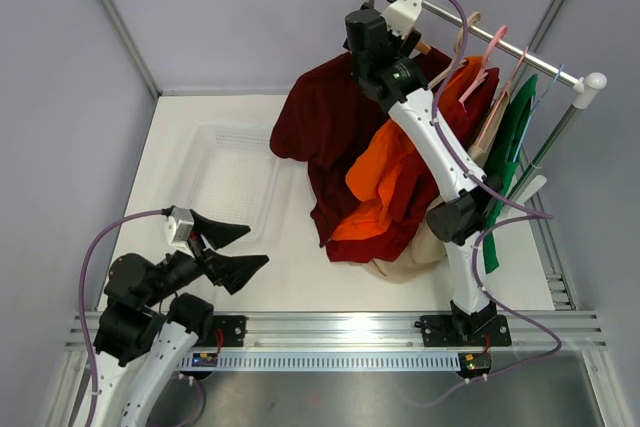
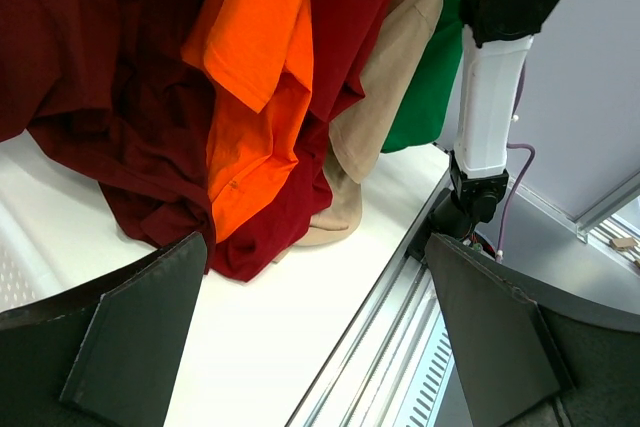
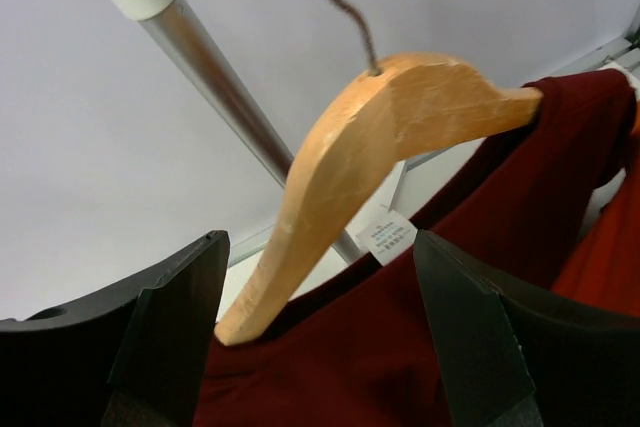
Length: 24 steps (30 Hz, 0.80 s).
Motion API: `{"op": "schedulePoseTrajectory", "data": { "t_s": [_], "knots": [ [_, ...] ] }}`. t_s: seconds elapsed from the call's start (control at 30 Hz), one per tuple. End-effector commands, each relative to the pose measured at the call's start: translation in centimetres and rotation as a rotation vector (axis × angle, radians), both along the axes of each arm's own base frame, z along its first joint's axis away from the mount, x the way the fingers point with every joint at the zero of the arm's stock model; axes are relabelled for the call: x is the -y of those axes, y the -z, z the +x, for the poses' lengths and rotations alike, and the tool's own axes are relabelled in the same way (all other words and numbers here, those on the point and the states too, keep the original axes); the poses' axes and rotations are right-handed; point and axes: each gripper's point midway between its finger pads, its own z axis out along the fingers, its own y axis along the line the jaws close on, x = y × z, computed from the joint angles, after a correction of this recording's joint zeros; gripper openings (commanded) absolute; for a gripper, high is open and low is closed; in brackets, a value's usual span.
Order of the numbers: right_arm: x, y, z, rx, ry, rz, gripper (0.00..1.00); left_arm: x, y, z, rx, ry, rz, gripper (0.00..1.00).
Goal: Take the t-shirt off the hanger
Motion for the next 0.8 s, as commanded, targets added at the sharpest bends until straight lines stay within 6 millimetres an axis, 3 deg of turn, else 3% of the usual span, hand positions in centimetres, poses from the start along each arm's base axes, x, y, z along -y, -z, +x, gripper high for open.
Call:
{"op": "schedulePoseTrajectory", "data": {
  "t_s": [0.0, 0.13, 0.3, 0.37, 0.5, 0.77],
  "knots": [
    [-0.5, 0.6, 2.1, 0.026, 0.001, 0.043, 0.85, 0.2, -0.2, 0.1, -0.002, 0.009, -0.010, 0.99],
    [-0.3, 0.5, 2.7, 0.041, 0.006, 0.054, 0.84, 0.3, 0.0, 0.2, -0.011, 0.015, -0.006, 0.99],
    [0.1, 0.1, 2.3, 0.050, 0.015, 0.051, 0.69, 0.4, 0.1, 0.3, -0.019, 0.017, -0.002, 0.99],
    [0.2, 0.6, 2.3, 0.047, 0.015, 0.043, 0.65, 0.5, 0.2, 0.4, -0.023, 0.017, -0.001, 0.99],
    [0.5, -0.6, 1.6, 0.073, 0.007, 0.060, 0.60, 0.5, 0.2, 0.5, -0.026, 0.014, 0.001, 0.99],
    [-0.2, -3.1, 1.0, 0.175, -0.045, 0.174, 0.30, 0.6, 0.4, 0.8, -0.044, 0.011, 0.007, 0.99]
  ]
}}
